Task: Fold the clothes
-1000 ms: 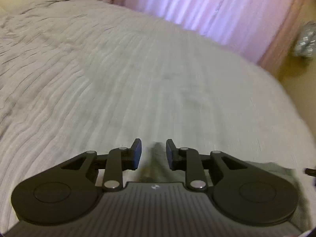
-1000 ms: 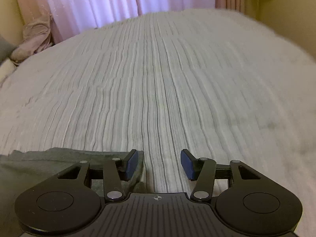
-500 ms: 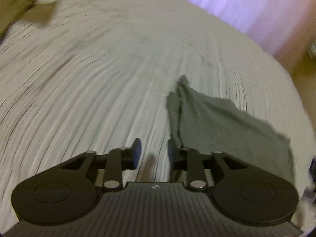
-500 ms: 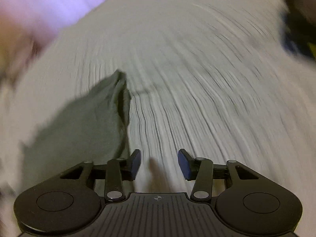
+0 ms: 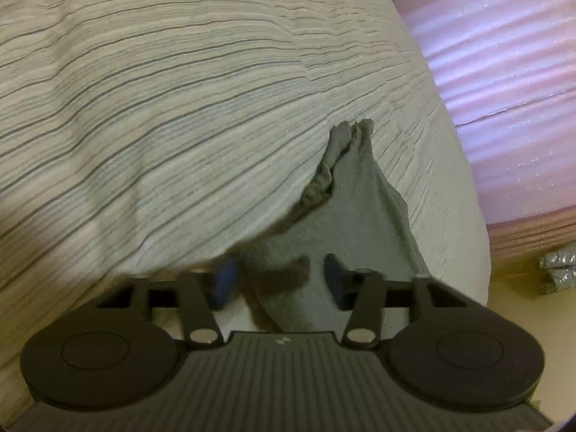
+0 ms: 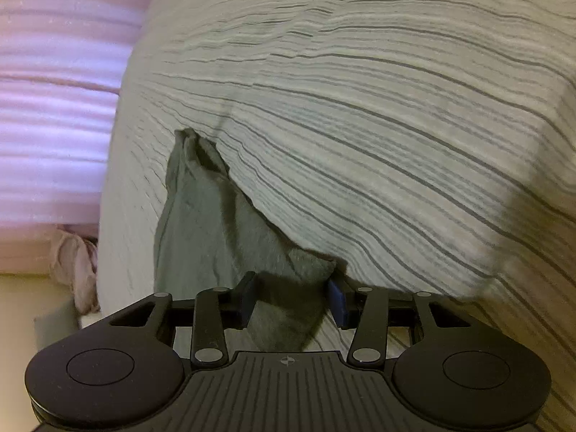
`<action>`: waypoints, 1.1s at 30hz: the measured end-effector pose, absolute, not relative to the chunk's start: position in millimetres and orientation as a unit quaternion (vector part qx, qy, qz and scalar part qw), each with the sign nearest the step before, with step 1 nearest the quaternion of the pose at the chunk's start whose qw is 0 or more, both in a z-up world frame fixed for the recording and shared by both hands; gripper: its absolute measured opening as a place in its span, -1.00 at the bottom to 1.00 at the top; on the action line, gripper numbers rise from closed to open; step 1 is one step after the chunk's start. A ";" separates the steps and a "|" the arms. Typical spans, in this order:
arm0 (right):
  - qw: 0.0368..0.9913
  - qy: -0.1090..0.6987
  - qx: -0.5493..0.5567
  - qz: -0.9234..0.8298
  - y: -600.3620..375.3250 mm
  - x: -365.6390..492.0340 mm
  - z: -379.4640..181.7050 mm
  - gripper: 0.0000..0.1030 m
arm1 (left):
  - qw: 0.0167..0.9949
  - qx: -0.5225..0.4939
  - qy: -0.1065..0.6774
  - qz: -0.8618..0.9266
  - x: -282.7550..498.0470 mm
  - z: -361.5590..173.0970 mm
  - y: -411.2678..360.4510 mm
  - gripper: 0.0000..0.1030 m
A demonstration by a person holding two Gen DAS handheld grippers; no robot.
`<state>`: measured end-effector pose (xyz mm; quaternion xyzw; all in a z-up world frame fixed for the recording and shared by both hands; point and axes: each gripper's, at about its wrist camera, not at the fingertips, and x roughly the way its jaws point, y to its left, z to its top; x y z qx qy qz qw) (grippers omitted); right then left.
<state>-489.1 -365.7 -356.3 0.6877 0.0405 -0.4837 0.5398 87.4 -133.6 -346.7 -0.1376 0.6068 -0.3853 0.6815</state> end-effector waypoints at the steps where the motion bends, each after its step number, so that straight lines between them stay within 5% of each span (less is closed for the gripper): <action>1: 0.549 0.049 0.678 -0.486 -369.7 -489.1 -351.8 -0.89 | 0.688 -0.126 0.597 -0.394 89.0 -346.9 -135.5 -0.99; 11: 0.580 0.138 0.632 -0.495 -368.1 -491.9 -345.0 -0.90 | 0.707 0.034 0.541 -0.454 82.1 -354.4 -164.8 -0.79; 16: 0.605 0.229 0.553 -0.525 -374.0 -485.6 -305.4 -0.19 | 0.742 0.092 0.521 -0.412 85.5 -323.0 -160.7 -0.59; 23: 0.737 0.266 0.353 -0.512 -395.8 -427.8 -260.8 -0.22 | 0.775 0.126 0.414 -0.461 60.9 -267.2 -205.7 -0.74; 25: 0.766 0.264 0.351 -0.469 -408.9 -402.6 -271.0 -0.45 | 0.748 0.135 0.411 -0.504 49.8 -278.0 -239.0 -0.77; 33: 0.759 0.236 0.406 -0.451 -467.3 -405.8 -347.8 -0.59 | 0.721 0.129 0.437 -0.521 80.5 -371.1 -295.7 -0.95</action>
